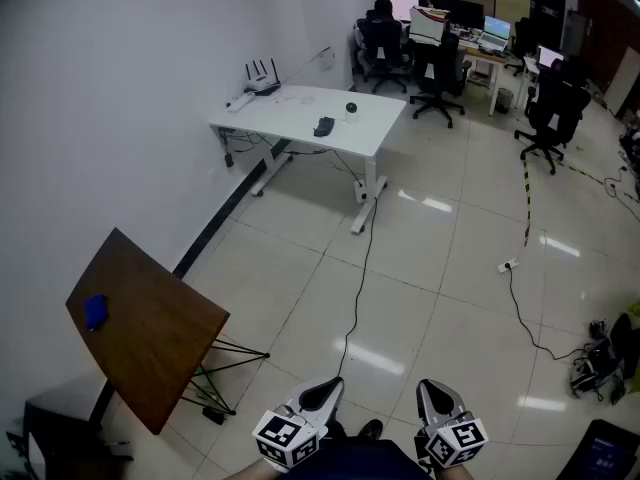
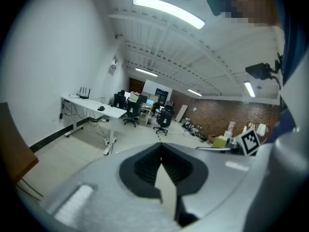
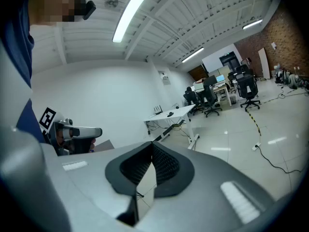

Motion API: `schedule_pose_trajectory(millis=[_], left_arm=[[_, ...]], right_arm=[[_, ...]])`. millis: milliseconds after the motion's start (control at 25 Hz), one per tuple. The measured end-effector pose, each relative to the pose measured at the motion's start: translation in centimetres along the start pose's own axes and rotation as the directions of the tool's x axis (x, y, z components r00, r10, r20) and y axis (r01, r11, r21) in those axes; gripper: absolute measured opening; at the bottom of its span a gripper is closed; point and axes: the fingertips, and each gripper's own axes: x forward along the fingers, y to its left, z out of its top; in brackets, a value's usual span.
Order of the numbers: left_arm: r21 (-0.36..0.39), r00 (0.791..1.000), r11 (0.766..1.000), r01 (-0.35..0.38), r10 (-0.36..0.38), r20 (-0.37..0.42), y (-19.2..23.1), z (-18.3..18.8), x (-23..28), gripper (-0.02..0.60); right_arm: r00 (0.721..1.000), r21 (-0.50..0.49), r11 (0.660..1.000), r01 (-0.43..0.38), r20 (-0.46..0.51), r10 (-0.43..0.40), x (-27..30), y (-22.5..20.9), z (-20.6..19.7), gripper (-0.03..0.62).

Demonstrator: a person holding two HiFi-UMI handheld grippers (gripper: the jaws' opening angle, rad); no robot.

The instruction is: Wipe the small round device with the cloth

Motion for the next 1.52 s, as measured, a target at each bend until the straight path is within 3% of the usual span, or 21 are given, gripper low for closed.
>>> schedule_pose_trajectory(millis=[360, 640, 1040, 1520], left_arm=[[-0.017, 1.0, 1.0, 0.019, -0.019, -0.022, 0.9, 0.6, 3.5, 0.002], [-0.041, 1.0, 0.999, 0.026, -0.026, 0.0, 6.4, 3.0, 6.2, 0.002], [-0.1, 0.998, 0.994, 0.045, -0.042, 0.04, 15.9, 7.6, 9.0, 0.002], [-0.141, 0.997, 0.988, 0.07, -0.066, 0.032, 21.0, 9.1, 13.1, 0.002]], right_arm=[[0.999, 0.006, 1.0, 0.013, -0.031, -0.013, 2.4, -2.2, 0.5, 0.01], [0.997, -0.011, 0.999, 0.048, -0.057, -0.048, 8.3, -3.2, 2.0, 0.01], [0.995, -0.046, 0.997, 0.065, -0.068, -0.068, 18.4, -1.1, 6.2, 0.01], [0.993, -0.064, 0.996, 0.069, -0.095, -0.075, 24.9, -2.0, 7.3, 0.01]])
